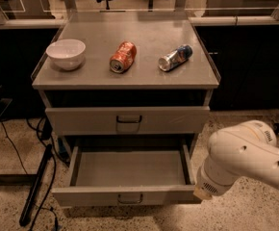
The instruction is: Close middle drawer
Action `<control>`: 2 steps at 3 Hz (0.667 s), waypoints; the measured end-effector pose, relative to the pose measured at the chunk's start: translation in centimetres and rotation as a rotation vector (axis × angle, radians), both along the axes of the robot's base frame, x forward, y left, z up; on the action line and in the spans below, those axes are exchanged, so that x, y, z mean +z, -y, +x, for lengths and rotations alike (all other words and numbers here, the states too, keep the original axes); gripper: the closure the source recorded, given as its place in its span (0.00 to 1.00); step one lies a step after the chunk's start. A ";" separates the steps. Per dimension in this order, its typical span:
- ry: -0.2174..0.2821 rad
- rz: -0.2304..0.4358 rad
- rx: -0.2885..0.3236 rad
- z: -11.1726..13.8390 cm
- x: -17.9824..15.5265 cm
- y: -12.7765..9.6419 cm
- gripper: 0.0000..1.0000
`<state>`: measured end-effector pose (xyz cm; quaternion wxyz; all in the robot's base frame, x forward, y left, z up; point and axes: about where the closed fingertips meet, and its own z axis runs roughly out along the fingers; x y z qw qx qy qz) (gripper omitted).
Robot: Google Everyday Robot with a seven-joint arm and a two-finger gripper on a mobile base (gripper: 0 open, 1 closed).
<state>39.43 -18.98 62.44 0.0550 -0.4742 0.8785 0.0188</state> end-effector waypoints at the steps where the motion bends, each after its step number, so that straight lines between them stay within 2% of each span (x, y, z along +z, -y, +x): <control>1: -0.011 0.000 -0.029 0.1 -4.0 -0.3 1.00; 2: -0.054 0.040 -0.080 0.7 -10.2 -0.9 1.00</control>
Offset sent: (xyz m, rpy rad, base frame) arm 0.0109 0.0094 -0.1136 0.0400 0.0424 -0.0957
